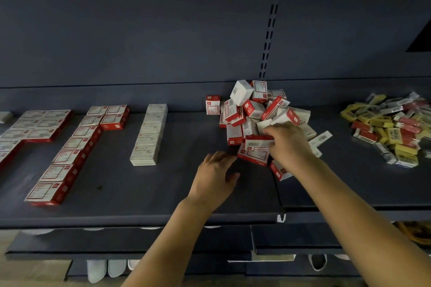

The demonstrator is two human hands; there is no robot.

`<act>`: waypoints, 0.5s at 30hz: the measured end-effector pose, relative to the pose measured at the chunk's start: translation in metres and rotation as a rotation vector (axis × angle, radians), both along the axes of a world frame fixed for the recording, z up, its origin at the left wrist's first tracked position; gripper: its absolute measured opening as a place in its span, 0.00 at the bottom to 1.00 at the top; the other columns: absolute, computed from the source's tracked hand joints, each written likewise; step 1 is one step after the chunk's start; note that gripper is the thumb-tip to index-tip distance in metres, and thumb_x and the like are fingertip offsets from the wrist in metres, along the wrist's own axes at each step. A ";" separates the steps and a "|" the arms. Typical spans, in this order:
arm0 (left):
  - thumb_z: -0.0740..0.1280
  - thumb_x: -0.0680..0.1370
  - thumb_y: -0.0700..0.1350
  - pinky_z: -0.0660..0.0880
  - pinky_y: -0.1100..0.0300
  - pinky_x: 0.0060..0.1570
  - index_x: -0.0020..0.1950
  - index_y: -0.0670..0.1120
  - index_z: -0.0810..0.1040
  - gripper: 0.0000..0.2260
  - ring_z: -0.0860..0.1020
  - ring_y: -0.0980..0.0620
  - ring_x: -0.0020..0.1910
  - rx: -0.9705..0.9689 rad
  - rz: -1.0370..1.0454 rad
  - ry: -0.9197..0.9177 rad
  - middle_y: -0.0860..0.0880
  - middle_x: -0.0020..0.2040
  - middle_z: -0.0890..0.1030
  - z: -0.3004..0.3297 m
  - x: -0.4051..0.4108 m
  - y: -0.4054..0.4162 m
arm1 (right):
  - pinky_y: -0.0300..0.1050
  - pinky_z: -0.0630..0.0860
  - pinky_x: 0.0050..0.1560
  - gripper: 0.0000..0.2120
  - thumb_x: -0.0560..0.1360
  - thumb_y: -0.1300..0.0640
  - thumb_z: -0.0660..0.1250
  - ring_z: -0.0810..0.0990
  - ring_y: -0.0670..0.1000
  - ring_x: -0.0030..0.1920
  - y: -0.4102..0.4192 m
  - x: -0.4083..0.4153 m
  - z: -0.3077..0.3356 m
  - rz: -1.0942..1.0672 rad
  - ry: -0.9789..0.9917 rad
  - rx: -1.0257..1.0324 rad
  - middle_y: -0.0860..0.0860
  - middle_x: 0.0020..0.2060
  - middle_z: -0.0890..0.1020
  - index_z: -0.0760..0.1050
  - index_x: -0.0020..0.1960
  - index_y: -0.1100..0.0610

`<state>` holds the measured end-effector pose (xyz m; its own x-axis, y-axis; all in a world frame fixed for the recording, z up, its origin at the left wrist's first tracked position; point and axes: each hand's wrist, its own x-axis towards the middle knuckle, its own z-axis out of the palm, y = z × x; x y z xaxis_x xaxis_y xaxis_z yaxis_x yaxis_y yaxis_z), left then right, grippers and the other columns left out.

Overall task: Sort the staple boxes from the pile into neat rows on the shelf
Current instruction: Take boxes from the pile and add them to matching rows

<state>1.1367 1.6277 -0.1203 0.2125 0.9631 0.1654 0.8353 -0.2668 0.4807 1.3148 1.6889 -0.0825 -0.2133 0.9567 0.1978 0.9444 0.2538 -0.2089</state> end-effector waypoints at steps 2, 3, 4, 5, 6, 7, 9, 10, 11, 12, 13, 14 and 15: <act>0.65 0.78 0.47 0.64 0.61 0.64 0.69 0.48 0.70 0.20 0.68 0.49 0.65 -0.012 0.012 0.006 0.49 0.66 0.72 0.000 0.004 -0.003 | 0.45 0.68 0.57 0.14 0.74 0.62 0.65 0.74 0.52 0.56 0.004 0.000 -0.001 -0.002 -0.047 0.002 0.51 0.53 0.80 0.77 0.59 0.55; 0.64 0.78 0.47 0.63 0.61 0.64 0.70 0.48 0.70 0.20 0.67 0.49 0.66 -0.019 0.019 0.015 0.49 0.67 0.72 -0.001 0.005 -0.004 | 0.44 0.68 0.56 0.14 0.74 0.62 0.65 0.74 0.51 0.56 0.005 0.000 -0.001 -0.006 -0.050 -0.006 0.51 0.53 0.80 0.77 0.58 0.55; 0.64 0.78 0.48 0.63 0.61 0.65 0.70 0.48 0.69 0.20 0.67 0.50 0.66 -0.025 0.026 0.025 0.50 0.67 0.71 -0.001 0.006 -0.005 | 0.43 0.69 0.55 0.13 0.74 0.61 0.65 0.75 0.51 0.55 0.007 -0.001 0.001 -0.008 -0.031 -0.021 0.51 0.52 0.80 0.78 0.57 0.55; 0.63 0.78 0.48 0.62 0.61 0.65 0.70 0.48 0.69 0.20 0.66 0.50 0.67 -0.029 0.035 0.032 0.50 0.68 0.70 -0.002 0.005 -0.007 | 0.42 0.70 0.53 0.12 0.74 0.61 0.66 0.76 0.50 0.54 0.008 -0.001 0.003 -0.007 0.007 -0.039 0.51 0.52 0.81 0.79 0.56 0.56; 0.63 0.79 0.48 0.61 0.62 0.65 0.71 0.48 0.69 0.20 0.66 0.51 0.67 -0.033 0.046 0.034 0.50 0.68 0.70 -0.002 0.004 -0.008 | 0.41 0.70 0.51 0.10 0.74 0.60 0.66 0.77 0.49 0.52 0.008 -0.002 0.006 -0.003 0.057 -0.060 0.51 0.51 0.81 0.79 0.55 0.56; 0.64 0.78 0.48 0.61 0.63 0.65 0.71 0.48 0.69 0.20 0.66 0.51 0.67 -0.036 0.056 0.026 0.50 0.68 0.70 -0.001 0.003 -0.009 | 0.39 0.71 0.49 0.10 0.74 0.59 0.67 0.77 0.49 0.51 0.007 -0.002 0.009 0.003 0.114 -0.078 0.51 0.51 0.81 0.79 0.55 0.57; 0.65 0.78 0.47 0.63 0.64 0.63 0.69 0.48 0.71 0.20 0.69 0.51 0.65 -0.044 0.081 -0.050 0.50 0.66 0.72 0.001 -0.001 -0.012 | 0.37 0.69 0.48 0.11 0.74 0.60 0.67 0.77 0.48 0.52 0.003 -0.002 0.015 0.018 0.234 -0.102 0.51 0.52 0.80 0.79 0.56 0.58; 0.66 0.77 0.46 0.65 0.64 0.62 0.68 0.47 0.72 0.19 0.70 0.52 0.63 -0.050 0.101 -0.121 0.50 0.64 0.73 0.001 -0.003 -0.012 | 0.36 0.68 0.49 0.12 0.74 0.60 0.67 0.77 0.48 0.53 0.001 -0.002 0.016 0.025 0.299 -0.109 0.52 0.54 0.80 0.78 0.57 0.59; 0.67 0.77 0.45 0.67 0.65 0.60 0.66 0.46 0.74 0.18 0.72 0.53 0.61 -0.063 0.128 -0.211 0.50 0.61 0.75 0.003 -0.004 -0.012 | 0.35 0.67 0.50 0.13 0.74 0.61 0.68 0.77 0.47 0.53 -0.002 -0.002 0.018 0.030 0.361 -0.117 0.52 0.54 0.81 0.78 0.58 0.59; 0.68 0.76 0.44 0.69 0.66 0.58 0.65 0.46 0.75 0.17 0.74 0.53 0.59 -0.092 0.168 -0.326 0.50 0.58 0.77 0.006 -0.003 -0.012 | 0.33 0.67 0.50 0.13 0.74 0.61 0.68 0.76 0.45 0.52 -0.004 -0.002 0.019 0.033 0.419 -0.127 0.51 0.54 0.81 0.78 0.58 0.59; 0.69 0.76 0.43 0.71 0.67 0.55 0.63 0.46 0.76 0.16 0.76 0.54 0.57 -0.137 0.215 -0.476 0.51 0.55 0.78 0.009 -0.002 -0.011 | 0.30 0.67 0.48 0.13 0.74 0.61 0.68 0.76 0.43 0.51 -0.008 -0.001 0.020 0.035 0.476 -0.138 0.50 0.53 0.81 0.79 0.57 0.58; 0.69 0.76 0.42 0.72 0.68 0.53 0.61 0.46 0.77 0.14 0.78 0.56 0.54 -0.194 0.260 -0.649 0.52 0.51 0.80 0.014 0.000 -0.011 | 0.27 0.66 0.45 0.12 0.73 0.61 0.69 0.75 0.41 0.49 -0.011 -0.001 0.021 0.037 0.538 -0.153 0.48 0.52 0.81 0.79 0.57 0.58; 0.68 0.76 0.41 0.74 0.67 0.51 0.59 0.46 0.78 0.12 0.79 0.57 0.51 -0.254 0.293 -0.821 0.52 0.49 0.81 0.018 0.002 -0.011 | 0.26 0.67 0.44 0.12 0.73 0.61 0.69 0.75 0.40 0.48 -0.015 -0.001 0.022 0.041 0.601 -0.172 0.47 0.50 0.81 0.79 0.57 0.58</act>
<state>1.1390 1.6163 -0.1023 -0.1375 0.9882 -0.0675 0.2214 0.0970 0.9703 1.3137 1.6737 -0.0604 -0.1495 0.9790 0.1389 0.6395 0.2028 -0.7415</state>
